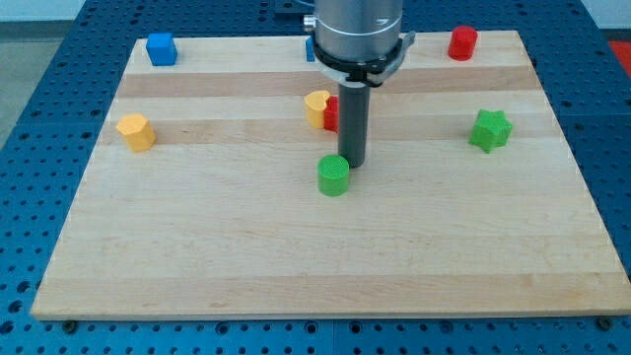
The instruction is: Place the green circle below the yellow hexagon
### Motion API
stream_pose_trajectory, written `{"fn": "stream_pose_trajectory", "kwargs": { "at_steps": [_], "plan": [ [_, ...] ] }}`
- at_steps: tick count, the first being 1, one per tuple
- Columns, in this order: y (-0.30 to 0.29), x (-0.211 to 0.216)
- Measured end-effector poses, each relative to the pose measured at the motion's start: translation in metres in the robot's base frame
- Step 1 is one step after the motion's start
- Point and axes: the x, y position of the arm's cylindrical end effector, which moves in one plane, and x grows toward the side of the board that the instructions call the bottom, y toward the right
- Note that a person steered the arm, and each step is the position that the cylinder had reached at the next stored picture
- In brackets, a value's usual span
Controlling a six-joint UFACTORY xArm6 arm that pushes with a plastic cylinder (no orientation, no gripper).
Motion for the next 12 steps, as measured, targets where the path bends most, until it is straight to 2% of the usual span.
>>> {"fn": "stream_pose_trajectory", "kwargs": {
  "at_steps": [1, 2, 8, 10, 12],
  "plan": [
    [0.029, -0.003],
    [0.030, 0.010],
    [-0.050, 0.016],
    [-0.052, 0.039],
    [-0.084, 0.065]
  ]
}}
